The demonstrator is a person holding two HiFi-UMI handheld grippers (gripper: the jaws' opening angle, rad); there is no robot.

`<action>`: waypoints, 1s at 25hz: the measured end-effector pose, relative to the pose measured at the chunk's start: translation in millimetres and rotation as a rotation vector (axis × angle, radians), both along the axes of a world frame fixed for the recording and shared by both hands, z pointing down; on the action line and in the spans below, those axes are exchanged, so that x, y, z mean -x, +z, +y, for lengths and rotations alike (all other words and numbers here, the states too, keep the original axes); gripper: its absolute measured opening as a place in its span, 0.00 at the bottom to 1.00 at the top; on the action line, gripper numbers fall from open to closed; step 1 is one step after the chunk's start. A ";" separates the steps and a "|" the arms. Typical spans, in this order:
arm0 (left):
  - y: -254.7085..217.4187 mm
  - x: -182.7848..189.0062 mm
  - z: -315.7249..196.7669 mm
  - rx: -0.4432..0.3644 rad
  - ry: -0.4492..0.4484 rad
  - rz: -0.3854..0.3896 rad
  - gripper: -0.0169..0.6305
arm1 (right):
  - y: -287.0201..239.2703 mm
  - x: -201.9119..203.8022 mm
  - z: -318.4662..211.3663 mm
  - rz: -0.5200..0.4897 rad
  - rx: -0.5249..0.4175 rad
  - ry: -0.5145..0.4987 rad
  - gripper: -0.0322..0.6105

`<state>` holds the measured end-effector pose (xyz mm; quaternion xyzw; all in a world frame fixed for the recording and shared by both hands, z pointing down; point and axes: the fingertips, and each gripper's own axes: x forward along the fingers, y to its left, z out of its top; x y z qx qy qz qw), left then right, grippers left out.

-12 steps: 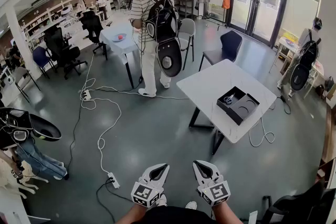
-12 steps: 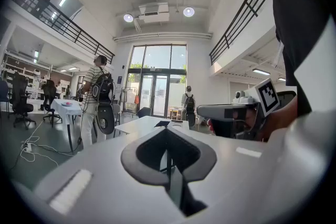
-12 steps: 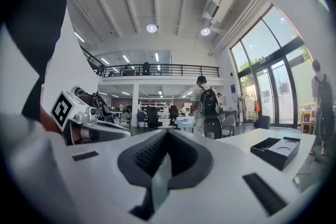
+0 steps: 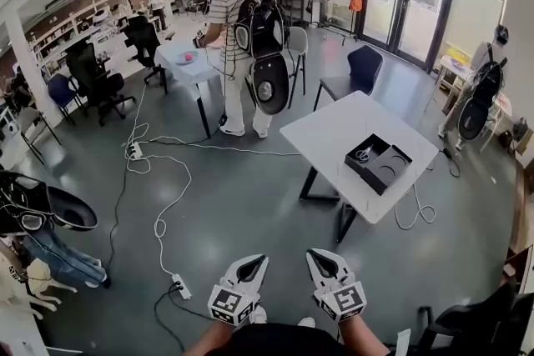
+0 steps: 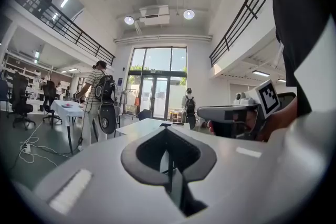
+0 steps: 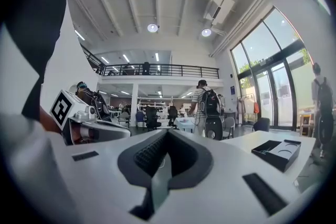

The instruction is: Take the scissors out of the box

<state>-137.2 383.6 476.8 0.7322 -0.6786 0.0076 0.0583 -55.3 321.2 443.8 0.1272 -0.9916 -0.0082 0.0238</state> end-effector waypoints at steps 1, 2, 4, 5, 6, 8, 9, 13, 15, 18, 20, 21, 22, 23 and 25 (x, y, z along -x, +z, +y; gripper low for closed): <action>0.3 2.4 -0.4 -0.001 0.003 0.002 0.04 | -0.9 1.9 -0.6 -0.005 0.002 0.004 0.06; 0.6 4.9 -0.9 -0.002 0.006 0.003 0.04 | -2.2 3.8 -1.0 -0.015 0.008 0.008 0.06; 1.4 10.3 -2.0 -0.006 0.017 0.005 0.04 | -4.8 9.1 -1.1 -0.038 0.023 0.007 0.06; 1.6 13.5 -2.2 -0.009 0.024 0.008 0.04 | -5.7 12.8 -0.5 -0.043 0.023 0.009 0.06; 1.9 17.1 -2.0 -0.011 0.032 0.010 0.04 | -6.1 16.8 0.7 -0.043 0.019 0.013 0.06; 2.5 25.2 -0.9 -0.014 0.047 0.011 0.04 | -6.7 25.0 2.6 -0.043 0.017 0.027 0.06; 2.7 29.9 -0.6 -0.015 0.054 0.012 0.04 | -7.5 28.9 2.0 -0.047 0.019 0.039 0.06; 6.4 51.6 0.2 -0.020 0.076 0.008 0.04 | -6.9 38.7 -8.3 -0.066 0.019 0.115 0.06; 6.1 61.7 -0.7 -0.024 0.088 0.005 0.04 | -8.7 38.7 -14.0 -0.071 0.008 0.160 0.06; 3.8 71.5 -5.3 -0.030 0.105 0.001 0.04 | -10.3 34.6 -21.6 -0.057 -0.007 0.209 0.06; 4.0 74.5 -11.8 -0.030 0.111 -0.004 0.04 | -7.0 30.1 -28.0 -0.043 -0.010 0.231 0.06; 4.3 75.6 -15.6 -0.031 0.113 -0.007 0.04 | -5.2 28.3 -31.7 -0.038 -0.012 0.239 0.06; 4.5 76.9 -19.9 -0.032 0.114 -0.010 0.04 | -3.4 27.2 -35.9 -0.035 -0.014 0.246 0.06; 4.8 78.5 -24.6 -0.032 0.115 -0.013 0.04 | -2.4 27.0 -40.3 -0.034 -0.015 0.252 0.06; 4.4 81.9 -35.7 -0.034 0.116 -0.013 0.04 | -2.7 27.8 -49.8 -0.035 -0.021 0.258 0.06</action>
